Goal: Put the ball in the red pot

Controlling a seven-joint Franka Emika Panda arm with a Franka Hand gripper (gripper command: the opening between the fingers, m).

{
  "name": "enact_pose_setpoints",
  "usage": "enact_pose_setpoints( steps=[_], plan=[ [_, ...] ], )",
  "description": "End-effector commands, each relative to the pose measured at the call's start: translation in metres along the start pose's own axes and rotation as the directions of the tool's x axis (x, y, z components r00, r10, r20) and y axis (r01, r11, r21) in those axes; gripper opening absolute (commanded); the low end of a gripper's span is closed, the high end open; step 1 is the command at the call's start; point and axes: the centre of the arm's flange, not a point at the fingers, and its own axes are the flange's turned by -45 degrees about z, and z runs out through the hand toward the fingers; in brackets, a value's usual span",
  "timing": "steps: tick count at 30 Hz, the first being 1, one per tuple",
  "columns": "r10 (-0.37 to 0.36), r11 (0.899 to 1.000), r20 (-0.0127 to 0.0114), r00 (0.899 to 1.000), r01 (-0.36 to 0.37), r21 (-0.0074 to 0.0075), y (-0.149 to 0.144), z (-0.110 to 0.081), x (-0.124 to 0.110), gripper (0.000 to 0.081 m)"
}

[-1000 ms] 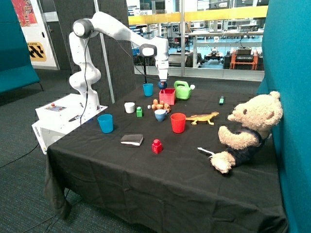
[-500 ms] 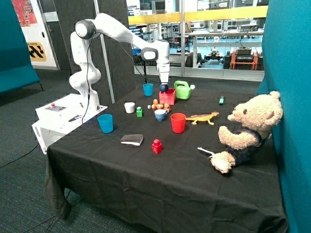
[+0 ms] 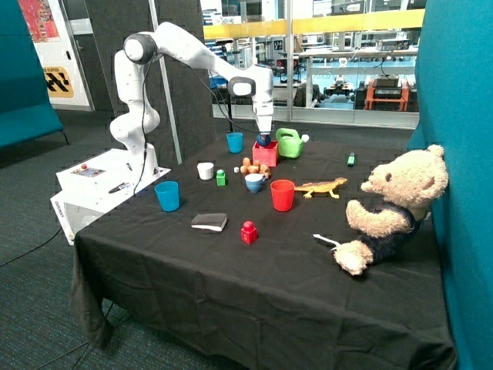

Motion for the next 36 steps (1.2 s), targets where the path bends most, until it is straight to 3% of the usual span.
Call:
enact_pose_setpoints(
  steps=[1, 11, 20, 25, 36],
  plan=[
    [0.022, 1.0, 0.001, 1.0, -0.022, -0.0008, 0.0, 0.02, 0.007, 0.0],
    [0.025, 1.0, 0.001, 1.0, -0.025, -0.0009, 0.0, 0.039, 0.003, 0.0],
    [0.012, 1.0, 0.001, 1.0, -0.012, -0.0008, -0.006, 0.039, 0.007, 0.0015],
    [0.004, 1.0, 0.001, 1.0, -0.004, -0.0008, -0.007, 0.034, 0.006, 0.0275],
    [-0.007, 1.0, 0.001, 1.0, 0.007, -0.0008, 0.0, 0.023, -0.001, 0.0531]
  ],
)
